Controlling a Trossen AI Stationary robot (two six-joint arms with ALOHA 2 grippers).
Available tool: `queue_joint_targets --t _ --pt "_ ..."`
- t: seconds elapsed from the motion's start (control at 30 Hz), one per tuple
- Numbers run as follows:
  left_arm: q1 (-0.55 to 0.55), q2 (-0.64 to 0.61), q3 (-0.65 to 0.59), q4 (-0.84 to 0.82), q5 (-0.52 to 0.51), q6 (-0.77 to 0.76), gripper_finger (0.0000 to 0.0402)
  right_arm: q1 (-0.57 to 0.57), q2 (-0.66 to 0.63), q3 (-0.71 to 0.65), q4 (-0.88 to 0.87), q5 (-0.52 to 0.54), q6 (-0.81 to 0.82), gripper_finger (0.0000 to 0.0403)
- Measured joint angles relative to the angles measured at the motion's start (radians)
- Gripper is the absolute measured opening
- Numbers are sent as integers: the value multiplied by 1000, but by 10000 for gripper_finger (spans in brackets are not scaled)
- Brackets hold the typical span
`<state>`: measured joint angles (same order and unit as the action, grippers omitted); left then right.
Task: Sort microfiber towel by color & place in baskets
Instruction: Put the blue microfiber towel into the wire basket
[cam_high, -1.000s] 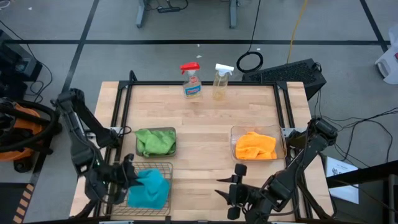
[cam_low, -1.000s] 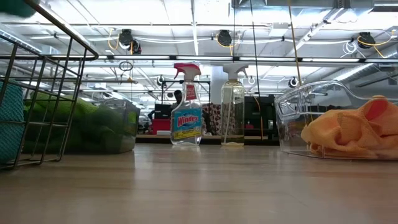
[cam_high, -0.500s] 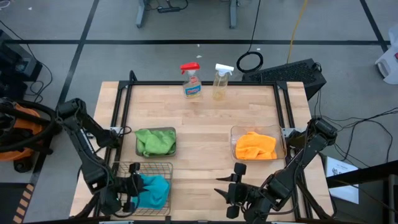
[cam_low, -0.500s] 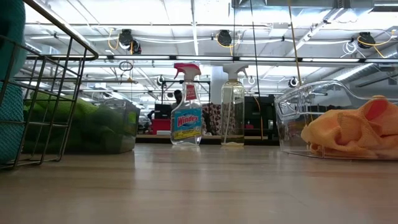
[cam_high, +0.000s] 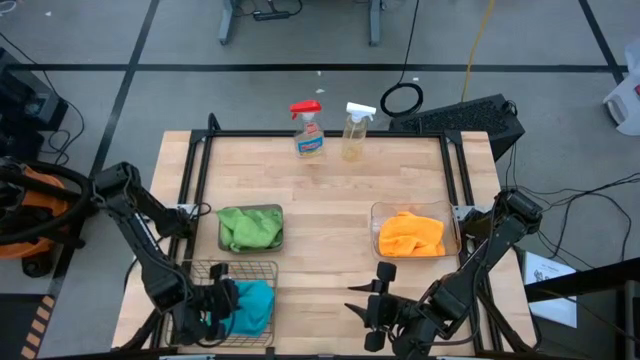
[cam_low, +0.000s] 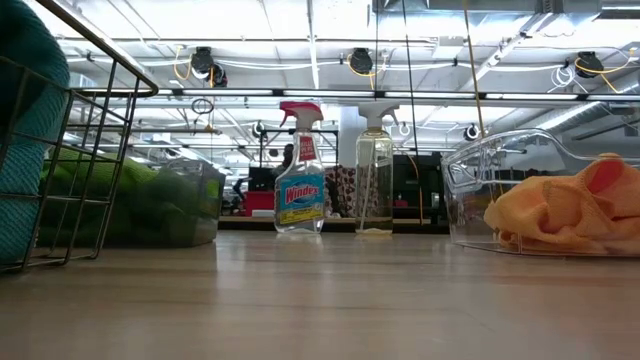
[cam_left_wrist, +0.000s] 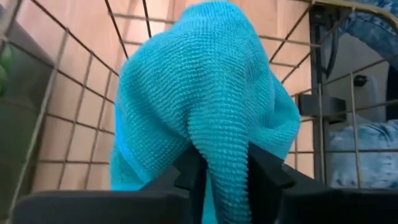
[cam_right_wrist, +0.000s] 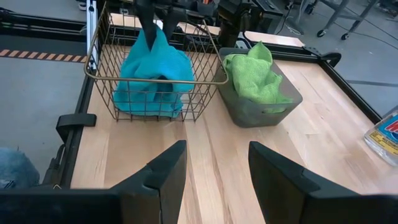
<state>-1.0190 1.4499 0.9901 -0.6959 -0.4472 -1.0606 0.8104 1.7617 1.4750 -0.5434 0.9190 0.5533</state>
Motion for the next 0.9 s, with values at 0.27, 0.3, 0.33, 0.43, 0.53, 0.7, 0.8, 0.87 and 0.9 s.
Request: queue_joint_targets --t 0.27,0.3,0.33,0.43,0.53,0.7,0.8,0.87,0.9 --pt "0 -40 0 -43 105 -67 145 0 0 0 0 0 -21 164" --pt "0 -48 0 -56 107 -77 150 0 0 0 0 0 -23 164" --pt "0 -56 0 -66 109 -86 154 0 0 0 0 0 -23 164" --pt "0 -87 0 -59 112 -85 159 0 0 0 -1 0 -23 164" --pt "0 -107 0 -27 89 -70 159 0 0 0 -1 0 -23 164" --pt "9 -73 0 -2 11 26 159 0 0 0 -6 0 -27 164" --pt "25 -30 0 24 9 78 159 0 0 0 -10 5 -27 164" --pt "34 5 0 35 16 103 155 0 0 0 -16 6 -27 164" --pt "38 22 0 35 19 111 150 0 0 0 -20 6 -27 164"
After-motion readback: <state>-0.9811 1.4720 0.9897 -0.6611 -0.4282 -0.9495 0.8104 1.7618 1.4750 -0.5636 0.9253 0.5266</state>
